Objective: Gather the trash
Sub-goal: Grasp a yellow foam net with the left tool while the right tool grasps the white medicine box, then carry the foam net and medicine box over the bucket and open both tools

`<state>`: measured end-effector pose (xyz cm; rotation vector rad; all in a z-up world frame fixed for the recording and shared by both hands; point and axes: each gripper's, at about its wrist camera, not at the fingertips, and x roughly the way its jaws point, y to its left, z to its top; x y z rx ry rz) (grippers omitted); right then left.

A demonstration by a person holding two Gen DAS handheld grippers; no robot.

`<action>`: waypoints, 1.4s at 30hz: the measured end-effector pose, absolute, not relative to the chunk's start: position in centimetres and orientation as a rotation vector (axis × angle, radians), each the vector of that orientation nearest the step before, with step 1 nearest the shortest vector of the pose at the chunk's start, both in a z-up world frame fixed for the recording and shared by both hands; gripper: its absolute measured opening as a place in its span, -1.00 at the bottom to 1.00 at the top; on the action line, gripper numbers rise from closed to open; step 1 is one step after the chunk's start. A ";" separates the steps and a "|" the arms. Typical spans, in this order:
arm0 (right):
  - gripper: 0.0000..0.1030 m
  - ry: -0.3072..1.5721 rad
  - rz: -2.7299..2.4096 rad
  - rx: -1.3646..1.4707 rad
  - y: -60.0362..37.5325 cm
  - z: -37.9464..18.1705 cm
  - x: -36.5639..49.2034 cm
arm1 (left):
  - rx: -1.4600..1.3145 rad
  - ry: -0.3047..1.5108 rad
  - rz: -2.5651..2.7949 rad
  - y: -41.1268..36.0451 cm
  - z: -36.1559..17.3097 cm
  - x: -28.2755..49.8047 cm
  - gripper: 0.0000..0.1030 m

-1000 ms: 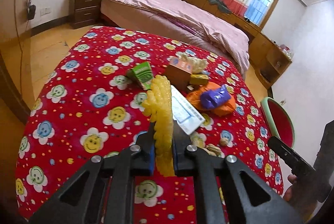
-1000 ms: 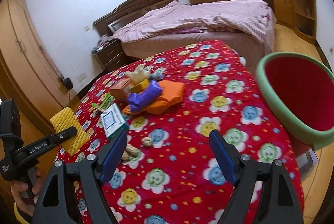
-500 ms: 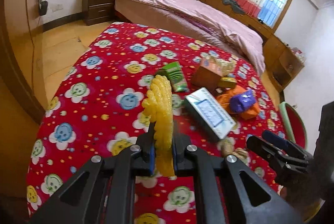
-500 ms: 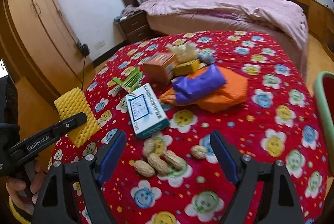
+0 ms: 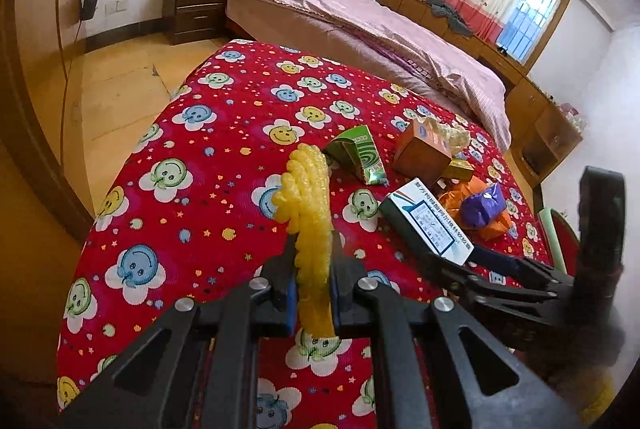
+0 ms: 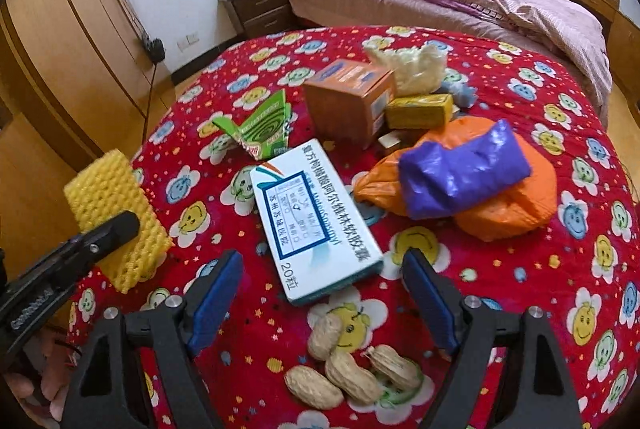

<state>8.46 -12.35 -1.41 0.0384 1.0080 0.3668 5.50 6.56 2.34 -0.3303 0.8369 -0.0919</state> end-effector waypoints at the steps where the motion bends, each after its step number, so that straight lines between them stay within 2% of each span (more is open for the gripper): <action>1: 0.40 1.014 0.364 0.035 -12.2 -1.6 8.5 | -0.331 0.836 -0.096 6.6 2.3 5.5 -0.78; 4: 0.18 1.006 0.337 0.006 -12.1 -1.8 8.4 | -0.330 0.830 -0.110 6.5 2.4 5.4 -0.78; 23: 0.16 0.832 0.259 0.221 -18.5 3.8 1.5 | -0.311 0.782 -0.225 3.1 5.3 2.9 -0.78; 42: 0.16 0.669 0.001 0.424 -31.6 7.5 -5.3 | -0.177 0.788 -0.509 -9.0 9.6 2.9 -0.78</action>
